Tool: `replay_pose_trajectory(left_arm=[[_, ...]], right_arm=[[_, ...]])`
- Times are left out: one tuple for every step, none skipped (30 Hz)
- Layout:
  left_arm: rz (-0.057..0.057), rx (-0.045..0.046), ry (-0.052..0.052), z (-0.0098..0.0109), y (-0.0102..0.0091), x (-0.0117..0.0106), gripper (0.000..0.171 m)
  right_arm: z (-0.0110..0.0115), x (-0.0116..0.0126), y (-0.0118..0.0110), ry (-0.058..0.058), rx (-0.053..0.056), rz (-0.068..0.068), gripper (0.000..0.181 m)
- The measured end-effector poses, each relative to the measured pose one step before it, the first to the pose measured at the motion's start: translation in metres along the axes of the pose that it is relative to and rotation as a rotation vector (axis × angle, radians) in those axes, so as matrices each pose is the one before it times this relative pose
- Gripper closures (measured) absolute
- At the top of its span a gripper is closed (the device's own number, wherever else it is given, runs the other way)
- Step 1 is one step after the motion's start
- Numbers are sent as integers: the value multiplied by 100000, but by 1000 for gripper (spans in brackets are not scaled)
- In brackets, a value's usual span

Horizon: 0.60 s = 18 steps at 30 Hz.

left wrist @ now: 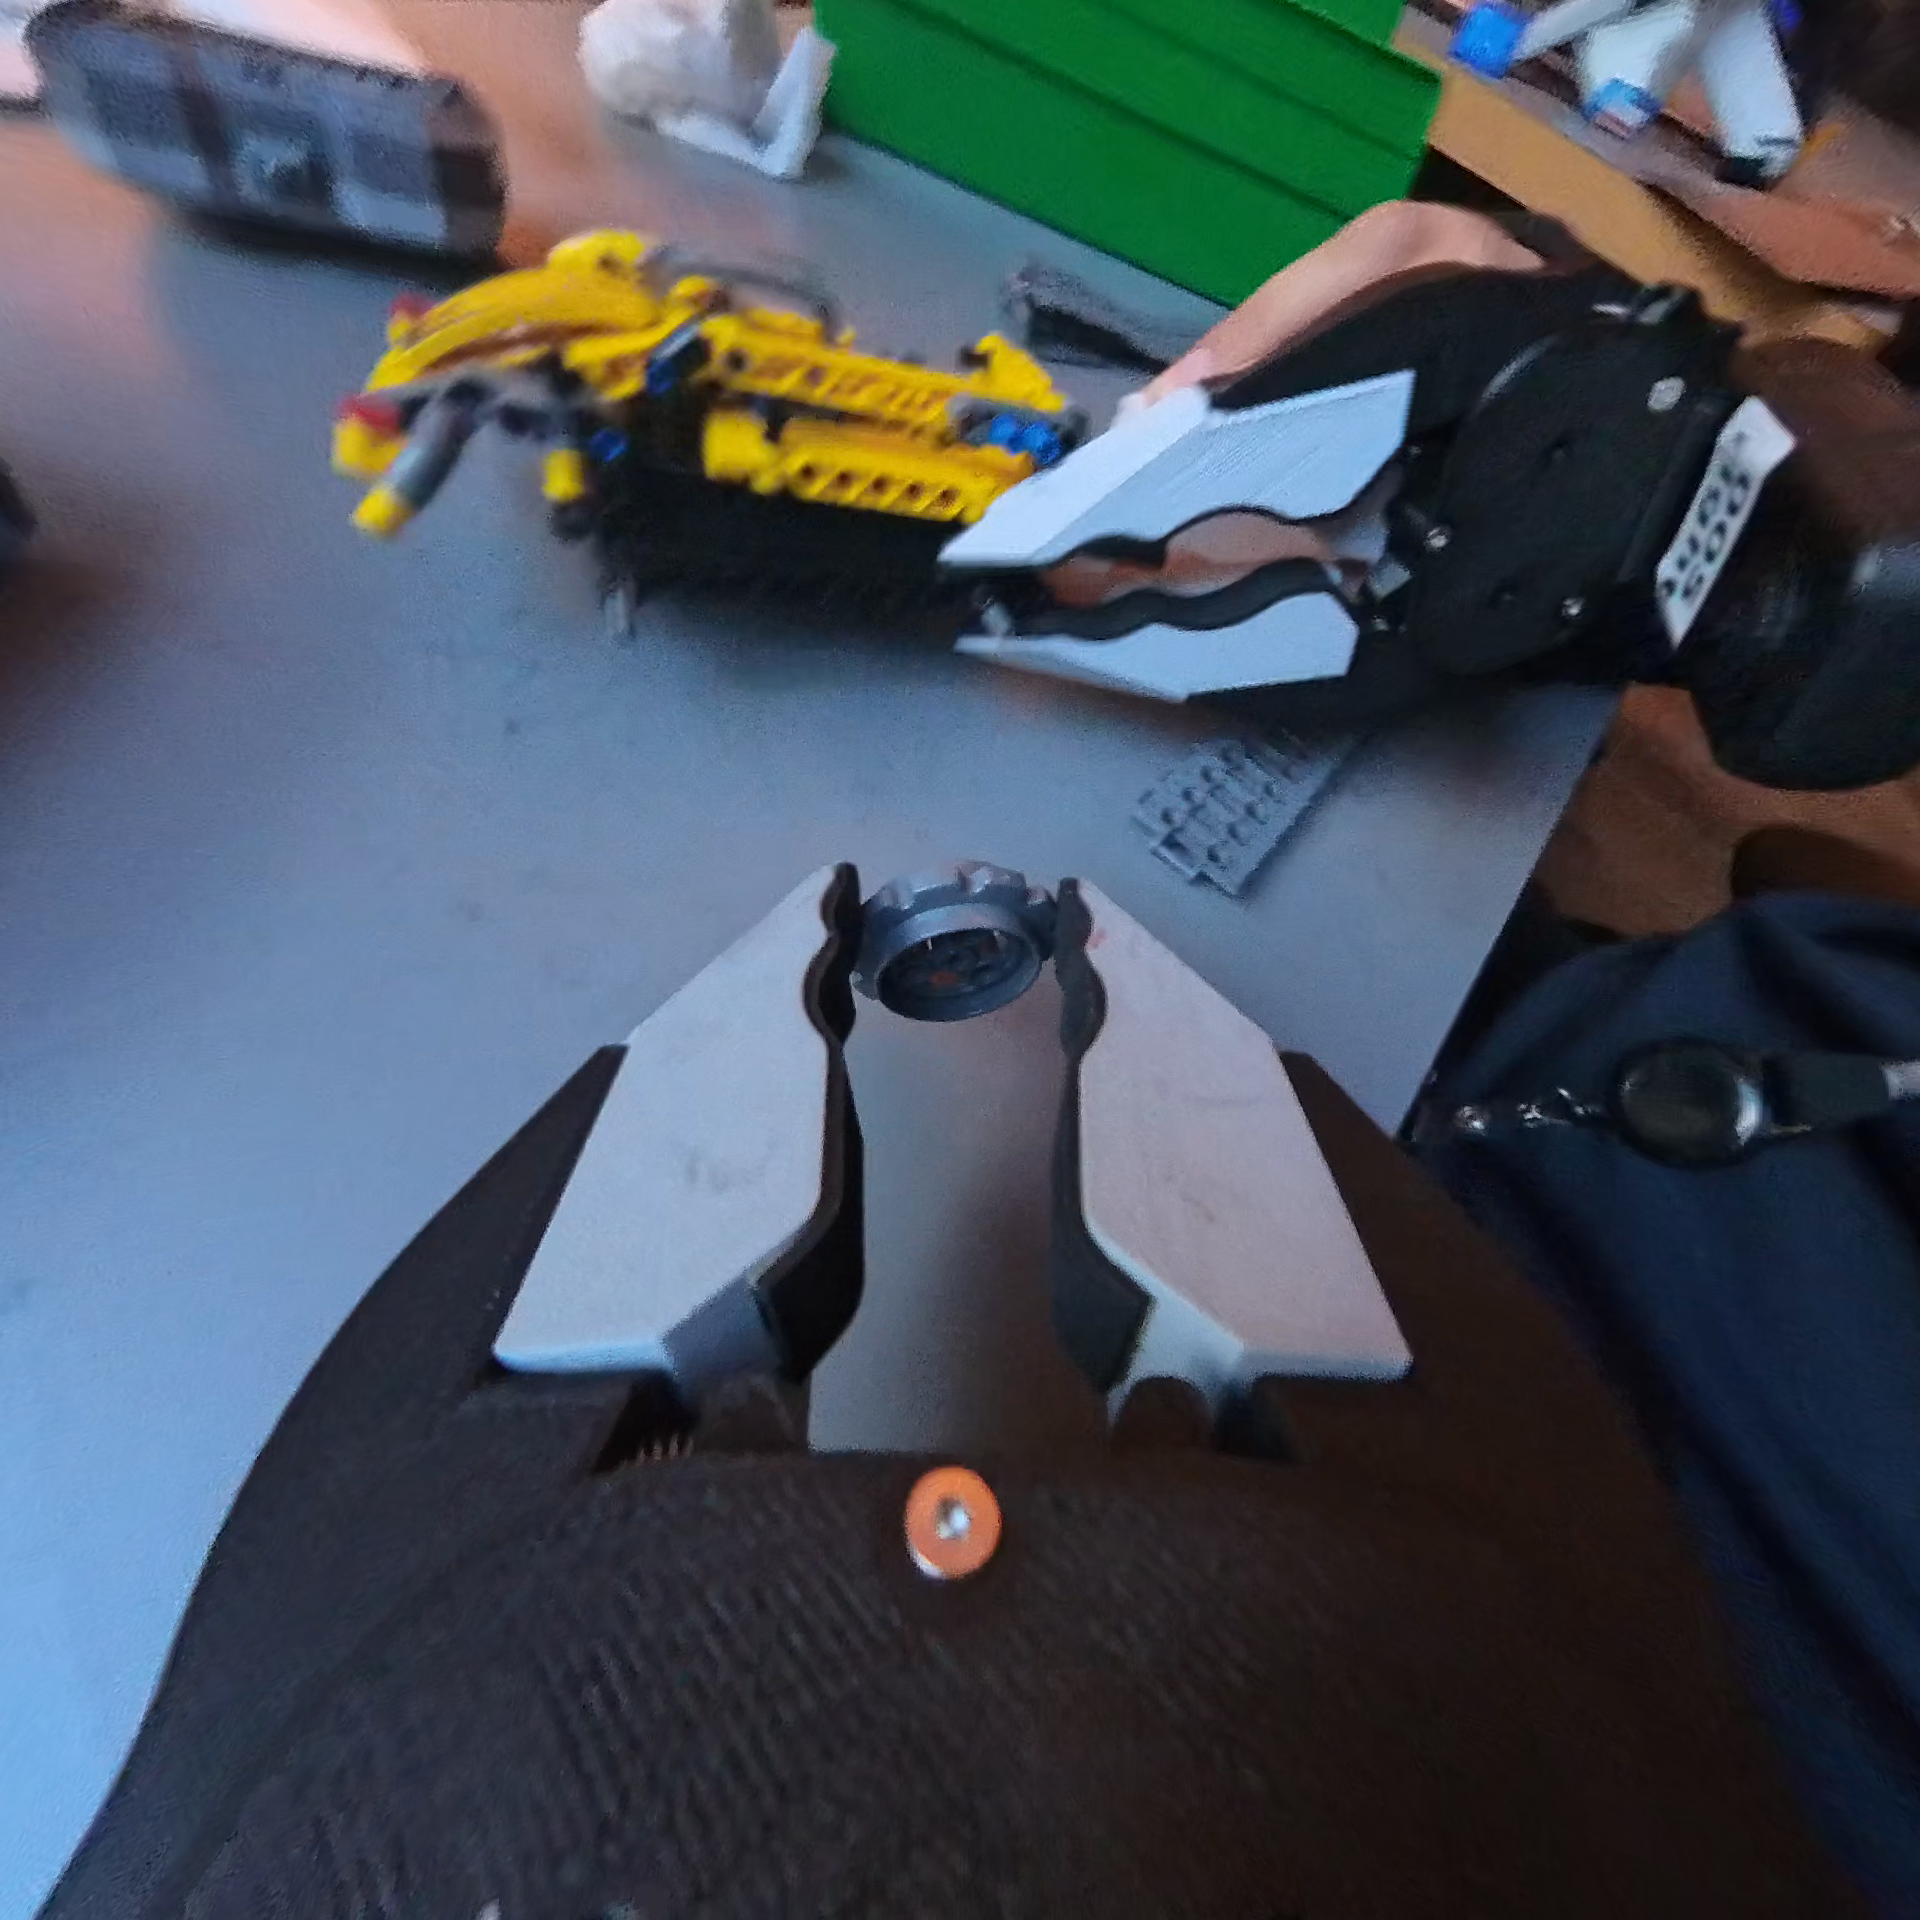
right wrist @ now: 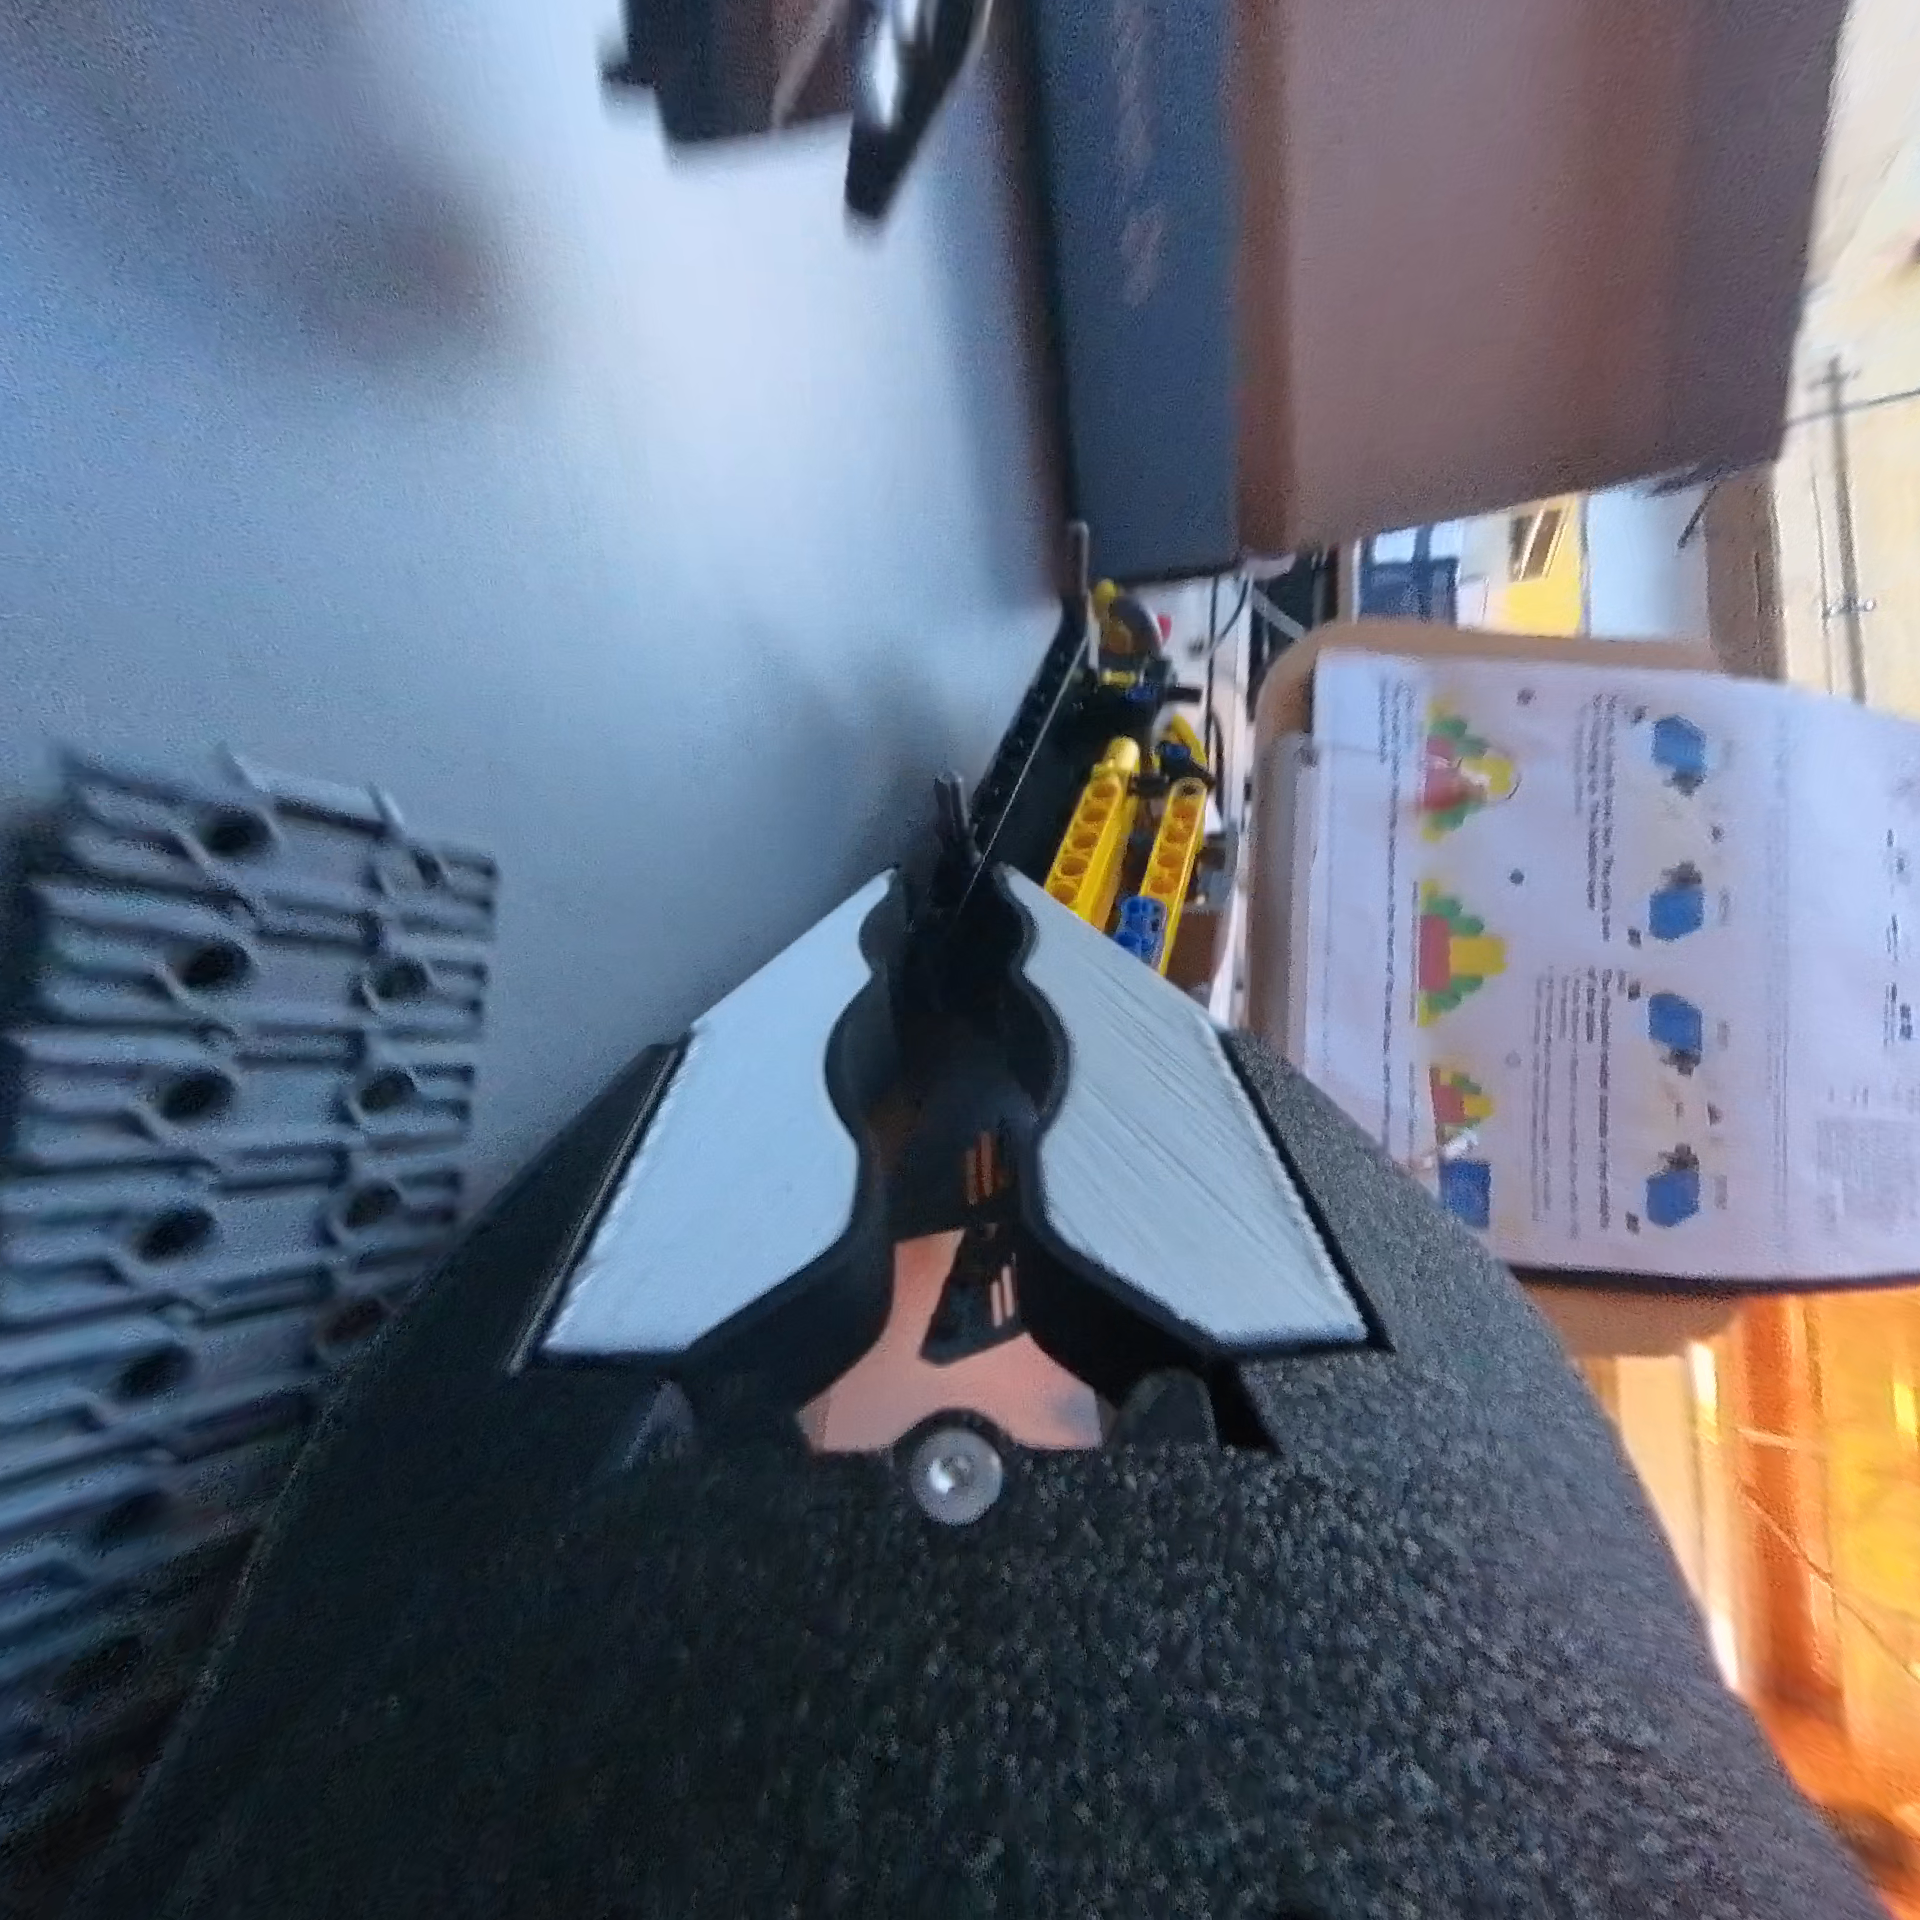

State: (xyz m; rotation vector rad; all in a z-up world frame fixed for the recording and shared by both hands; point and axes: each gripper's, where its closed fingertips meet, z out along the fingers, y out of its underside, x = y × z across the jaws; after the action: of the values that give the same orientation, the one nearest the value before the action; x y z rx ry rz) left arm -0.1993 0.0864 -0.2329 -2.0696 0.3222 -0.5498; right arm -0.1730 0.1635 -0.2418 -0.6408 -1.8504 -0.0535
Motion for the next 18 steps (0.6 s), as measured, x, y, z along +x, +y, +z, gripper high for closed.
replay_pose_trajectory(left_arm=[[4978, -171, 817, 311, -232, 568, 135], [5308, 283, 1460, 390, -374, 641, 135], [5419, 2893, 1530, 264, -724, 619, 135], [6101, 4482, 422, 82, -852, 396, 135], [6933, 4123, 584, -1, -684, 370, 135], [6766, 3692, 1494, -18, -501, 430, 135], [6399, 3873, 496, -27, -445, 215, 135], [6142, 3666, -664, -39, -356, -9, 135], [5049, 1652, -773, -25, -188, -143, 135], [5345, 1183, -1272, 16, -116, -298, 135], [4728, 865, -1753, 26, -37, -370, 135], [4296, 852, -1066, 79, -44, -300, 135], [3977, 535, -1112, 118, -52, -302, 135], [3409, 142, -1490, 133, -68, -333, 135], [3085, -93, -1329, 171, -112, -293, 135], [3264, -296, -567, 205, -196, -139, 135], [4188, -384, -281, 262, -331, 15, 135], [5577, -397, -93, 376, -468, 162, 134]], right_arm=[[52, -212, -934, -324, 1955, -491, 169], [299, -368, -270, -237, -1419, -2986, 169], [326, -330, 96, 202, -1893, -3337, 169], [180, -396, 184, -830, -235, -1448, 169], [46, -443, 255, -2463, 211, 1221, 169], [2, -378, 283, -3150, -165, 3019, 166], [-98, -255, 142, -3126, 399, 2573, 166], [-188, -71, 9, -2573, 1047, 1438, 169], [-251, -15, -58, -3144, 1391, 2245, 169], [-351, -102, -232, -4872, 2359, 4210, 168], [-476, -87, -336, -5279, 3294, 5650, 166], [-567, -27, -391, -5099, 3815, 6659, 161], [-604, -157, -429, -6198, 4305, 7751, 156], [-669, -268, -435, -6936, 4690, 8741, 153], [-733, -130, -438, -5995, 5104, 9516, 153], [-830, -50, -466, -5265, 5608, 10128, 151], [-892, -151, -572, -5941, 5982, 10854, 149], [-885, -398, -708, -7336, 6327, 11572, 150]])
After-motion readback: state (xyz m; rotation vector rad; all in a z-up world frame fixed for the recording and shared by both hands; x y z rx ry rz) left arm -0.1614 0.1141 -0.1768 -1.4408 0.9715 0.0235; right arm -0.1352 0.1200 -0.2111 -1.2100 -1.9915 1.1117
